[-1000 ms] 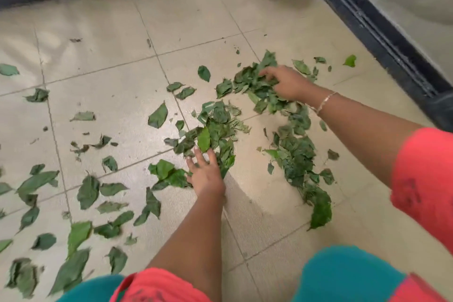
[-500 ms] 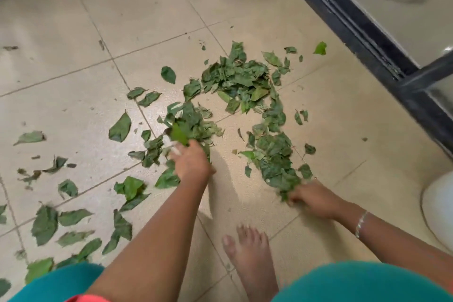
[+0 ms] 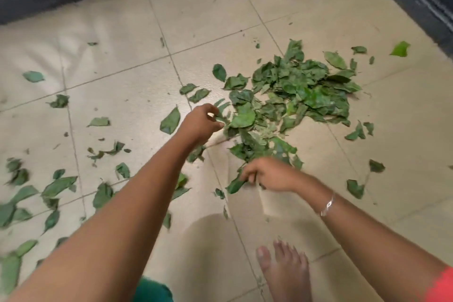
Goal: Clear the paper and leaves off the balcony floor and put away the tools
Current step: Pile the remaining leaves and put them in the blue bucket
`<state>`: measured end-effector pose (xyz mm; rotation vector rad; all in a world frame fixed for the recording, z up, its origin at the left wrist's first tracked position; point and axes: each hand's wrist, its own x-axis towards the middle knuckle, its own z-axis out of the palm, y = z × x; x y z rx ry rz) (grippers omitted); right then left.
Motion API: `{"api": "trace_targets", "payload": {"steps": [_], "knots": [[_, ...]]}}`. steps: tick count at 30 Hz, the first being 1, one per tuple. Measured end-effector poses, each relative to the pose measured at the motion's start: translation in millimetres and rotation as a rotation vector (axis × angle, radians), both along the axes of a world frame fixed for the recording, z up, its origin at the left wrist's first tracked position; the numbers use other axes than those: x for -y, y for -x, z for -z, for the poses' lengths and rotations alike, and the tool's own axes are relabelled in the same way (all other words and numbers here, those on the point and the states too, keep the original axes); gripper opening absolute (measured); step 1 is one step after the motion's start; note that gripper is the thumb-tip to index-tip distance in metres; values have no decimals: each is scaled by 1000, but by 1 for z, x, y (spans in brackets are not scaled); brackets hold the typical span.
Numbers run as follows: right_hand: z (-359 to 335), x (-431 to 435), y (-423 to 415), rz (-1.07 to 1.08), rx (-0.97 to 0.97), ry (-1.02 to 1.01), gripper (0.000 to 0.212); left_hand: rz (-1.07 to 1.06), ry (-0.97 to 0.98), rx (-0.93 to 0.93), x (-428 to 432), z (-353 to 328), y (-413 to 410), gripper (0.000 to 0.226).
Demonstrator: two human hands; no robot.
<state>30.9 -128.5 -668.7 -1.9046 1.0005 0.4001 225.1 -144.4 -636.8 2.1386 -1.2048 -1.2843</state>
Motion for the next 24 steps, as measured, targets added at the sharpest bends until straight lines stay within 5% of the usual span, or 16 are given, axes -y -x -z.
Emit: {"api": "trace_targets", "payload": {"steps": [2,5,8,13,17,21,24], "knots": [[18,-2,-8,-35,-30,47,43,77,-74,78,-11,-8,-20,40],[27,33,-9,302,-115,378,58,134,-152,162,-28,-16,-46,44],[6,36,-29,310,-171,566,66,165,-221,223,-43,-15,-61,47],[7,-91,-121,-225,262,6,56,211,-305,327,-62,-15,-85,47],[20,-157,-149,-661,194,-111,52,121,-262,324,-81,-16,-103,46],[45,-96,-164,-386,164,219,50,91,-332,299,-110,-6,-111,46],[37,-10,-149,151,132,333,54,-25,-362,251,-128,0,-115,44]]}}
